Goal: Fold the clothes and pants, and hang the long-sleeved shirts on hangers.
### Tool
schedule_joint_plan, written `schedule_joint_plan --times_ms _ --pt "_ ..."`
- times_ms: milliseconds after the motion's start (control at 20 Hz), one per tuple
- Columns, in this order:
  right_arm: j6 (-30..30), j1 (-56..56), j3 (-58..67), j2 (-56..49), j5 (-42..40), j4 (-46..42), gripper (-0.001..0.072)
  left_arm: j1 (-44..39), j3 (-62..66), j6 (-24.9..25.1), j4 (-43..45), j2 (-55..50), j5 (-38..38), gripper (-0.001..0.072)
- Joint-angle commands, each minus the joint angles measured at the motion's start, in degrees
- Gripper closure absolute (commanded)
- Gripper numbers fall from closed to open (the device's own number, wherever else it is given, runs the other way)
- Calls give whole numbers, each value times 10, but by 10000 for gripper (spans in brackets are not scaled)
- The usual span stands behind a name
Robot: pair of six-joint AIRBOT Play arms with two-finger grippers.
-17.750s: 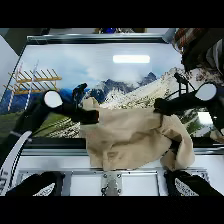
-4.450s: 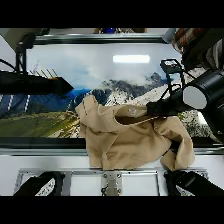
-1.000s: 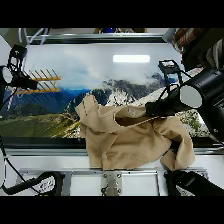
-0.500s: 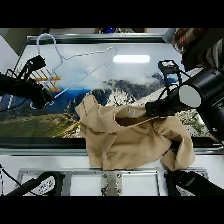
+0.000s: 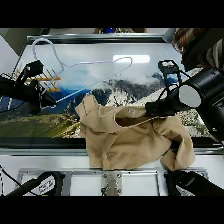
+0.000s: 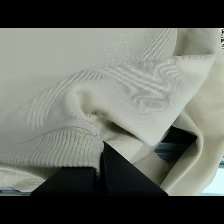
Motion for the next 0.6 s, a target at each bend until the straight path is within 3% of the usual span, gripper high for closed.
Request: schedule_joint_plan --times_ms 0,550 --pt "0 0 0 0 0 0 687 1 0 60 -7 0 -50 691" --pt "-6 -19 19 0 -6 -5 686 -16 0 61 -20 0 -66 692"
